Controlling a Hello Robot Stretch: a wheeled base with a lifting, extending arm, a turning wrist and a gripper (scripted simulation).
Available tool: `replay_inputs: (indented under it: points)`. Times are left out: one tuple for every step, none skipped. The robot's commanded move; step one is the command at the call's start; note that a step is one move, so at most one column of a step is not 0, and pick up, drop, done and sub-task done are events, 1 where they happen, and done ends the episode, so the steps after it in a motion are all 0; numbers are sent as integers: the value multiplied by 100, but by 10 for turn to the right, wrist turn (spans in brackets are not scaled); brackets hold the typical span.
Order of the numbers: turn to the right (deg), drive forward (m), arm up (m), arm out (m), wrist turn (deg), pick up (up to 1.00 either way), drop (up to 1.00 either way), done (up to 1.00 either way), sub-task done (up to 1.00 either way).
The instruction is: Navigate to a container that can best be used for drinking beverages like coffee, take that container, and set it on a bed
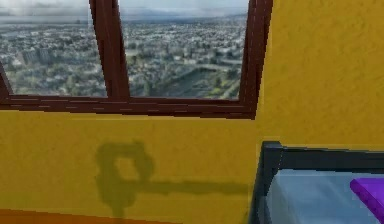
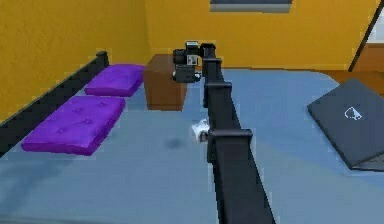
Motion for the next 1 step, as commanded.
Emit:
replay_inputs:
  points:
    - [0,0,0,-8,0,0,0,0,0]
